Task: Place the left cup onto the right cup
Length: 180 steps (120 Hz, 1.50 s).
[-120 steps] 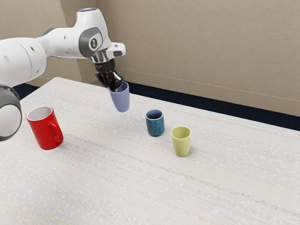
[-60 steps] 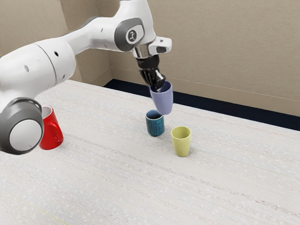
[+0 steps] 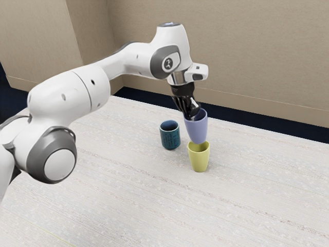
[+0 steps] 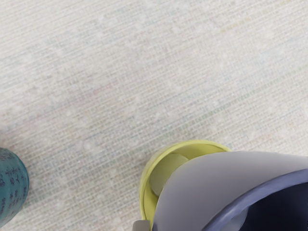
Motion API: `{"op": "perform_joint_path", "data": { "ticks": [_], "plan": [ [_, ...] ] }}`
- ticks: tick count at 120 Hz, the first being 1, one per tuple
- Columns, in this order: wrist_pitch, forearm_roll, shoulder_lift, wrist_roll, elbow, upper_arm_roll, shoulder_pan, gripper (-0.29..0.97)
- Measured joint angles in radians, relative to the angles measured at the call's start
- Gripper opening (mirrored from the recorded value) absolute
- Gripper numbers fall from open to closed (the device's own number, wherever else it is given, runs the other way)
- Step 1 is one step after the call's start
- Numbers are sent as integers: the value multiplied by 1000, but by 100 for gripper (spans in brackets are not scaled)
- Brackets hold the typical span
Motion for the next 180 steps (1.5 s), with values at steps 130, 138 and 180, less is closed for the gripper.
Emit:
{"op": "perform_joint_path", "data": {
  "ticks": [130, 138, 180],
  "plan": [
    [1, -5, 60, -23, -7, 12, 1, 46],
    [-6, -6, 41, -24, -9, 12, 1, 52],
    [-66, -11, -223, -24, -200, 6, 19, 65]
  ]
}}
